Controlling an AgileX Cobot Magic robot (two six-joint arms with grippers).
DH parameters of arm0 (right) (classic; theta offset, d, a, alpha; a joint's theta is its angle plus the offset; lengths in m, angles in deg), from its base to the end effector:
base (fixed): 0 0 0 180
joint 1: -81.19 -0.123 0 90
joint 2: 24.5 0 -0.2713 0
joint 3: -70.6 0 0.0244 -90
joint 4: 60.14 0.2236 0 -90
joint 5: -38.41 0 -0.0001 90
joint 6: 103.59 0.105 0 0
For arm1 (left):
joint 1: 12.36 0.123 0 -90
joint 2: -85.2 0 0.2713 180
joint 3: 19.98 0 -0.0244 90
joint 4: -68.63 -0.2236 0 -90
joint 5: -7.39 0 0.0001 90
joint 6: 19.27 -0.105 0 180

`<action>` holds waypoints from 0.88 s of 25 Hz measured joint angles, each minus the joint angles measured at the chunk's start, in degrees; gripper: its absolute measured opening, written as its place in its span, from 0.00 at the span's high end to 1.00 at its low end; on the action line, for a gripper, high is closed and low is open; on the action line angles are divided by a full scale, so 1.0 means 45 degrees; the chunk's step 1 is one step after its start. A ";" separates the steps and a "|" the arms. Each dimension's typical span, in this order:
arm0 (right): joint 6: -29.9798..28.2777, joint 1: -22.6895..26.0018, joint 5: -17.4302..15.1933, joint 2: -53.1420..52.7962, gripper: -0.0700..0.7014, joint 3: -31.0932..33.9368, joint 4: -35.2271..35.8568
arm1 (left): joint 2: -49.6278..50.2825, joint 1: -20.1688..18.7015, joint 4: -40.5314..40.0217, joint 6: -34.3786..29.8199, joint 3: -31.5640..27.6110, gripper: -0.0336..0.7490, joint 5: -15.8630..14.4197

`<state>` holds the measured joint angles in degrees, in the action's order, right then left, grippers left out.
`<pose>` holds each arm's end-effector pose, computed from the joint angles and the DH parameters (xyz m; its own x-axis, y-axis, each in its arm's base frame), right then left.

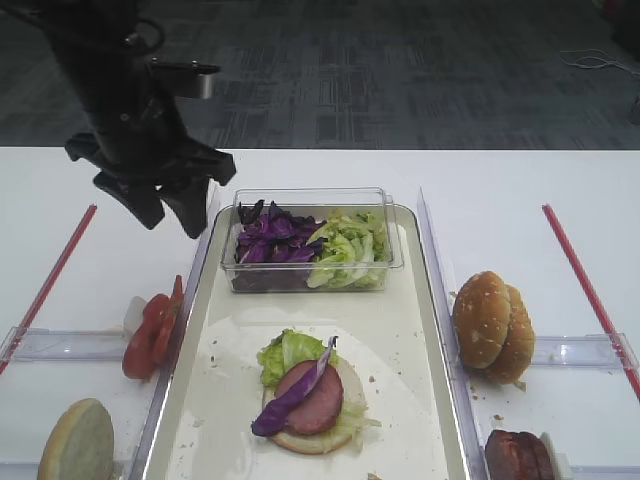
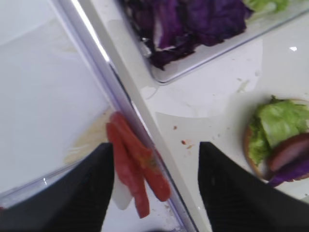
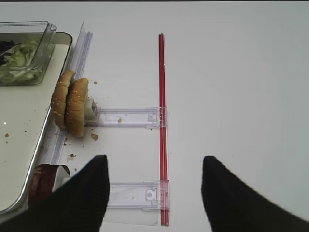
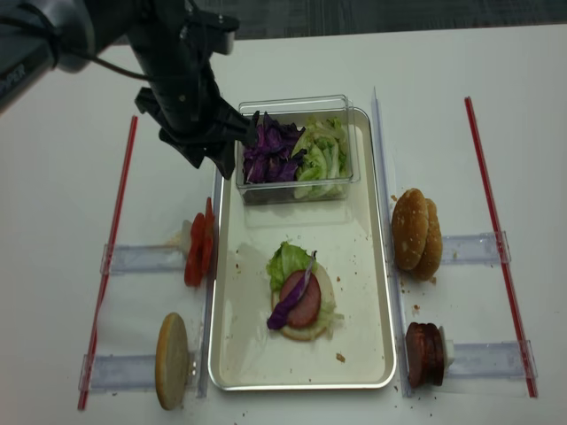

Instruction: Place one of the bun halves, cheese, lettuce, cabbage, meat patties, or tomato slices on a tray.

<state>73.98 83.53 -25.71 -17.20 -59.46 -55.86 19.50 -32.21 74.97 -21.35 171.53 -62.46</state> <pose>-0.0045 0.0072 0.2445 -0.5189 0.0115 -0.8548 -0.0217 0.9994 0.0265 0.3242 -0.1286 0.2410 -0.9333 0.3349 -0.1299 0.3486 0.9316 -0.1030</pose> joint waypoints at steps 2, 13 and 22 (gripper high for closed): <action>0.0000 0.0000 0.0000 0.0000 0.35 0.0000 0.0000 | 0.0000 0.0601 -0.0020 0.0000 0.0000 0.45 0.0000; 0.0000 0.0000 0.0000 0.0000 0.35 0.0000 0.0000 | 0.0000 0.3073 -0.0721 0.0000 0.0000 0.45 0.0000; 0.0000 0.0000 0.0000 0.0000 0.35 0.0000 0.0000 | 0.0000 0.4357 -0.1125 -0.0204 0.0000 0.45 -0.0030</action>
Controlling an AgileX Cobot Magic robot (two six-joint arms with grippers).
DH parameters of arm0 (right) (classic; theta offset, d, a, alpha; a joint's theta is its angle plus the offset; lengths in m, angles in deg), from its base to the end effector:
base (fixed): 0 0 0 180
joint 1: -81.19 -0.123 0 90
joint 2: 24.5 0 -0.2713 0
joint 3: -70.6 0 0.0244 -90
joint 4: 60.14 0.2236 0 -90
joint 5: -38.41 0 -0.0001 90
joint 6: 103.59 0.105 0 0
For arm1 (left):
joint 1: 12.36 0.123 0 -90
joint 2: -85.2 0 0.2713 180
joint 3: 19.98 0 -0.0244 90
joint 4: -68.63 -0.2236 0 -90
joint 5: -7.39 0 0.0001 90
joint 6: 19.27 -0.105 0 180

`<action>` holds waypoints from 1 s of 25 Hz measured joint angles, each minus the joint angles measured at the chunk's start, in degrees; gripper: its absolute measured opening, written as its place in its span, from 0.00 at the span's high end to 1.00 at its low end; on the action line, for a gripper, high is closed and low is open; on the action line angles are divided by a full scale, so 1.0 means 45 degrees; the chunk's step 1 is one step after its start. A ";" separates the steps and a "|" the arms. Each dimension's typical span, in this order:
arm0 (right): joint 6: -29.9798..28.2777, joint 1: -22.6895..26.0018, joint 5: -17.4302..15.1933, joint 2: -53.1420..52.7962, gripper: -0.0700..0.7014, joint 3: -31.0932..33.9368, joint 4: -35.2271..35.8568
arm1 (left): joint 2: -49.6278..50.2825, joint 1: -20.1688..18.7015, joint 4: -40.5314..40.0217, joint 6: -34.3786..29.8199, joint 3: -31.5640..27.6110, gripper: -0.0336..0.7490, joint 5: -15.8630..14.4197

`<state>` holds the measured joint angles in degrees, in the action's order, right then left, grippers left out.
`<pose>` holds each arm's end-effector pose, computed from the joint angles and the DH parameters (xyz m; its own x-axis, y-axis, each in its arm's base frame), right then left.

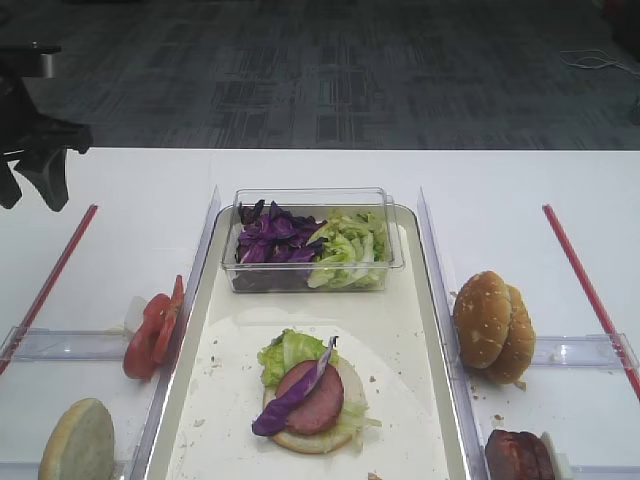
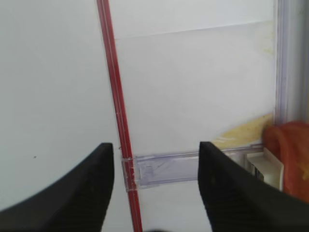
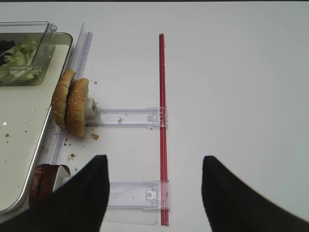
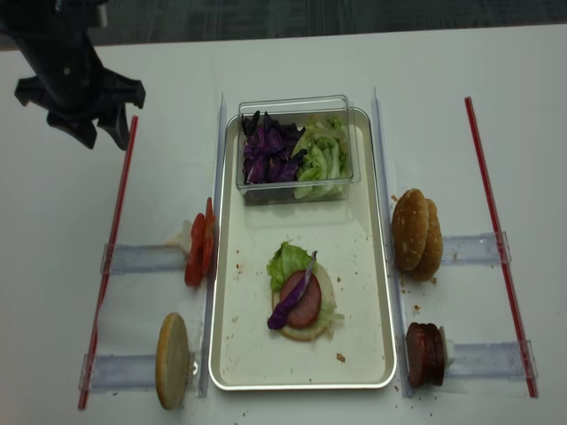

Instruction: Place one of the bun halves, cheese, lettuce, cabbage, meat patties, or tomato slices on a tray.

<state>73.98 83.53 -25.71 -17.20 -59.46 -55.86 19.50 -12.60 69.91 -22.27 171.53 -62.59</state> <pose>-0.0045 0.0072 0.2445 -0.5189 0.0115 -0.8548 -0.0217 0.9994 0.0265 0.3482 -0.0037 0.2404 -0.9907 0.0488 -0.1267 0.0512 0.9986 -0.0152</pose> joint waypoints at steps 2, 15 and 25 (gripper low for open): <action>0.0000 0.0000 0.0000 0.0000 0.35 0.0000 0.0000 | 0.0000 0.0088 -0.0060 -0.0037 0.0000 0.45 0.0000; 0.0000 0.0000 0.0000 0.0000 0.35 0.0000 0.0000 | -0.1144 0.0117 0.0253 -0.0195 -0.1822 0.45 0.0000; 0.0000 0.0000 0.0000 0.0000 0.35 0.0000 0.0000 | -0.3548 0.0117 0.0253 -0.0219 -0.5021 0.45 0.0023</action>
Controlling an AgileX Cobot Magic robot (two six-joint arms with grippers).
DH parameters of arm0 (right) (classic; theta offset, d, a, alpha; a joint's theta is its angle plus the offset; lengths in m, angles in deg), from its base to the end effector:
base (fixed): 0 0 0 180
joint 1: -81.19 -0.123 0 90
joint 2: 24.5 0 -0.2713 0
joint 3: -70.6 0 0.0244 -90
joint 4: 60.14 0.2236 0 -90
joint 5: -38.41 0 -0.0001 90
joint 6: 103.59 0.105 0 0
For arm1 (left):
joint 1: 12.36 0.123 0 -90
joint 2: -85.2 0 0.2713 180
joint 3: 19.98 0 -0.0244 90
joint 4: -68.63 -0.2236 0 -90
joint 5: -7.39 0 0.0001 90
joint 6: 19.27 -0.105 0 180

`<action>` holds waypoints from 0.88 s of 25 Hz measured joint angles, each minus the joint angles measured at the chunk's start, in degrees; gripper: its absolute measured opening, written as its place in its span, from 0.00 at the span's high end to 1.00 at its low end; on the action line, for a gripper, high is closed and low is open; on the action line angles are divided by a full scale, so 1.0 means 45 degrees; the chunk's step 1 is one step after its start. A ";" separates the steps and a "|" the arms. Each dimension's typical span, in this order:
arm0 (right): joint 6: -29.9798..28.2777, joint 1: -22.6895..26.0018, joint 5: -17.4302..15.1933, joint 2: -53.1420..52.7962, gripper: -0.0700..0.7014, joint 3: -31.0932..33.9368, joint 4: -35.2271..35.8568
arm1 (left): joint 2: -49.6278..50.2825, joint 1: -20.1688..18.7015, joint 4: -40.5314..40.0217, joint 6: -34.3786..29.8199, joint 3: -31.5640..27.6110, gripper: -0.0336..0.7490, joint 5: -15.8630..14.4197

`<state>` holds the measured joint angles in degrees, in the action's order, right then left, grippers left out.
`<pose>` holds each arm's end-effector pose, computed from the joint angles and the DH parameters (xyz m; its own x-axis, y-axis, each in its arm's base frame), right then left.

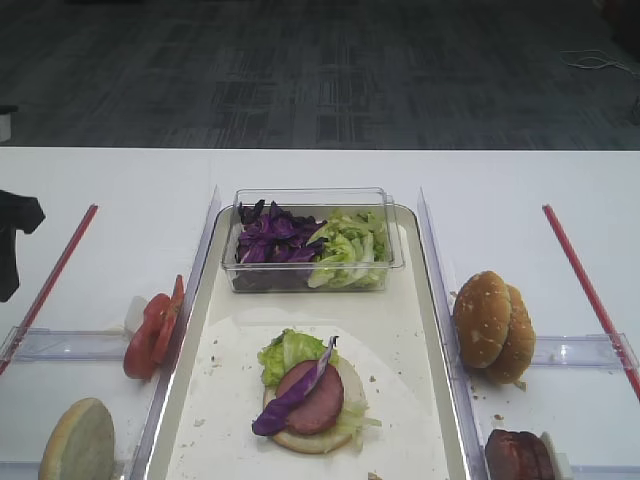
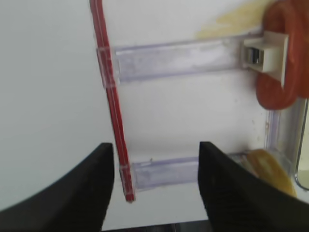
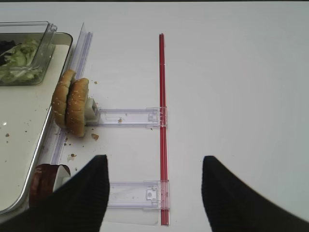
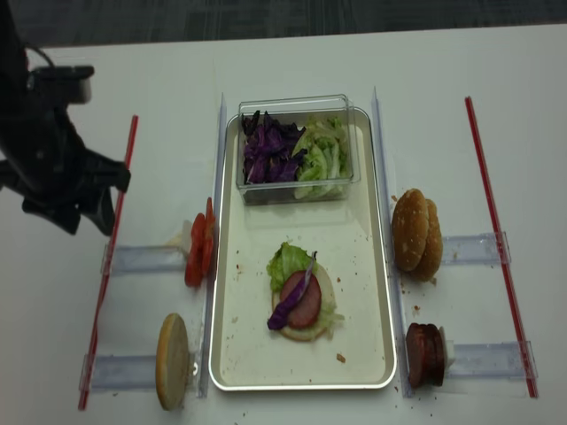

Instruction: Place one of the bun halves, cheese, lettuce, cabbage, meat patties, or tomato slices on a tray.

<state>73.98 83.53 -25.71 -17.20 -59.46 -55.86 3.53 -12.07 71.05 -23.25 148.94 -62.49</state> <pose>-0.0045 0.0072 0.2445 -0.5189 0.0115 -0.8548 -0.0217 0.9994 0.0265 0.2596 -0.0029 0.2352 -0.9986 0.0498 -0.0148 0.0503 0.9980 -0.0389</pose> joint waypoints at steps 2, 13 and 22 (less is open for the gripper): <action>0.0000 0.0000 0.0000 0.0000 0.35 0.0000 0.0000 | -0.0436 0.0000 0.0000 0.0000 -0.0648 0.45 0.0054; 0.0000 0.0000 0.0000 0.0000 0.35 0.0000 0.0000 | -0.3084 0.0000 0.0000 -0.0020 -0.3873 0.45 0.1066; 0.0000 0.0000 0.0000 0.0000 0.35 0.0000 0.0000 | -0.5405 0.0000 0.0022 -0.0020 -0.5402 0.45 0.1369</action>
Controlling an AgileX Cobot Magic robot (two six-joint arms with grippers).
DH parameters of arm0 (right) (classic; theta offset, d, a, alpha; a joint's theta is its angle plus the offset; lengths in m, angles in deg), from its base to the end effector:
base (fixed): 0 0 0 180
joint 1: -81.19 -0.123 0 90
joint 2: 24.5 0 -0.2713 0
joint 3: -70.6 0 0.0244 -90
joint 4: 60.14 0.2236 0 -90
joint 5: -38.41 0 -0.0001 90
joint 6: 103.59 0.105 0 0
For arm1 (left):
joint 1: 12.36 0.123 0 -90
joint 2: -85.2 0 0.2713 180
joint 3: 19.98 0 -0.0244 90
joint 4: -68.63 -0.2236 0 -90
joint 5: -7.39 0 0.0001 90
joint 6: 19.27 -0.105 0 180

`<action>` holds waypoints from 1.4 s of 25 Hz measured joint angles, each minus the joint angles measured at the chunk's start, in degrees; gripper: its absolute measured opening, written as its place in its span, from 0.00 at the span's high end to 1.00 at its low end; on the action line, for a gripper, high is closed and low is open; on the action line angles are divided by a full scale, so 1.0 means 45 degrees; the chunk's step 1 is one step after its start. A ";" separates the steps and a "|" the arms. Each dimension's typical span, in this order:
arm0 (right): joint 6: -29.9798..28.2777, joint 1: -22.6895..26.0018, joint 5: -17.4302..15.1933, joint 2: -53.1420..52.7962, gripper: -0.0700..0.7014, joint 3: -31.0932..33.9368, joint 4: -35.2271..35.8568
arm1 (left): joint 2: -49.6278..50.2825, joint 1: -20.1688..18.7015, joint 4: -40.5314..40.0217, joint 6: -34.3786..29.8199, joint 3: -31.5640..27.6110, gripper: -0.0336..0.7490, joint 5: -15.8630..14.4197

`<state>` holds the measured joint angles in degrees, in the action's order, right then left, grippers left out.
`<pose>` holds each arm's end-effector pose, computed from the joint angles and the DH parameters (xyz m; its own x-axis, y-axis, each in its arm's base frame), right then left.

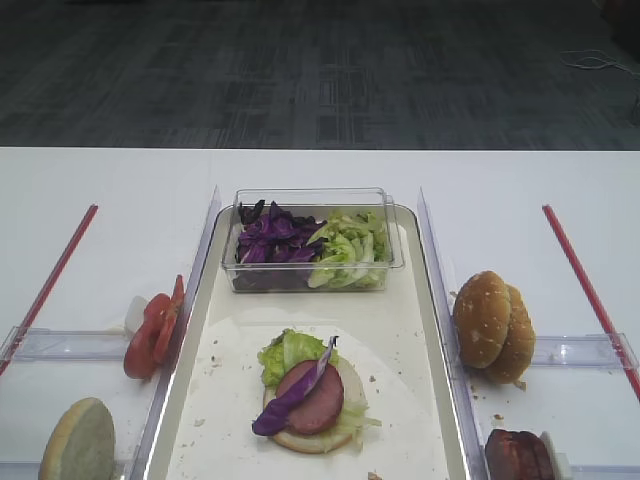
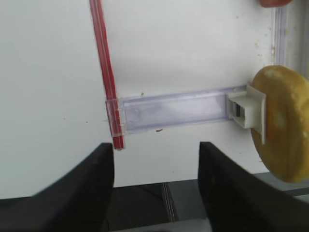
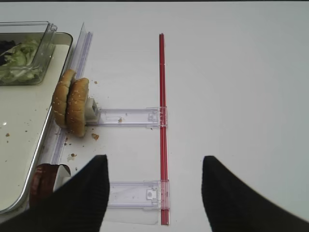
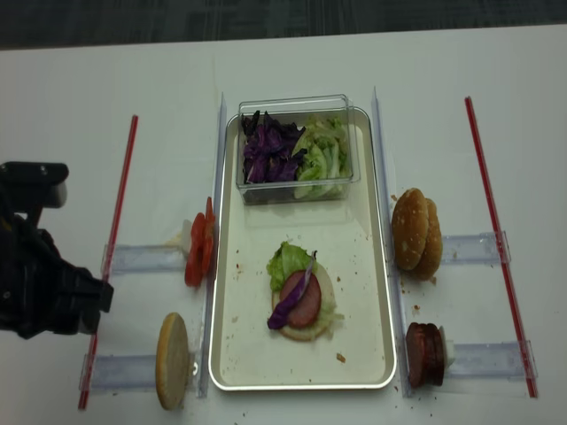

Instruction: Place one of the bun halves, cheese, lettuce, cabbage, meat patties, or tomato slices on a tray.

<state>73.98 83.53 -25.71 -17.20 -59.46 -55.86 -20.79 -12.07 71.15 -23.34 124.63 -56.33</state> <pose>-0.0045 0.0072 0.2445 -0.5189 0.0115 -0.8548 -0.0217 0.9994 0.0265 0.1568 -0.0033 0.2284 -0.9914 0.0465 -0.1220 0.0508 0.9982 -0.0329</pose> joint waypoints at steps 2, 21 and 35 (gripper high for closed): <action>0.0000 0.0000 0.0000 0.0000 0.35 0.0000 0.0000 | -0.0571 0.0000 0.0052 0.0000 -0.0293 0.45 0.0033; 0.0000 0.0000 0.0000 0.0000 0.35 0.0000 0.0000 | -0.5868 0.0000 0.0172 -0.0026 -0.2036 0.45 0.0155; 0.0000 0.0000 0.0000 0.0000 0.35 0.0000 0.0000 | -0.8466 0.0000 0.0172 -0.0126 -0.2997 0.45 -0.0498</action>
<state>73.98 83.53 -25.71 -17.20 -59.46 -55.86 -58.89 -12.07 71.92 -23.91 111.14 -58.57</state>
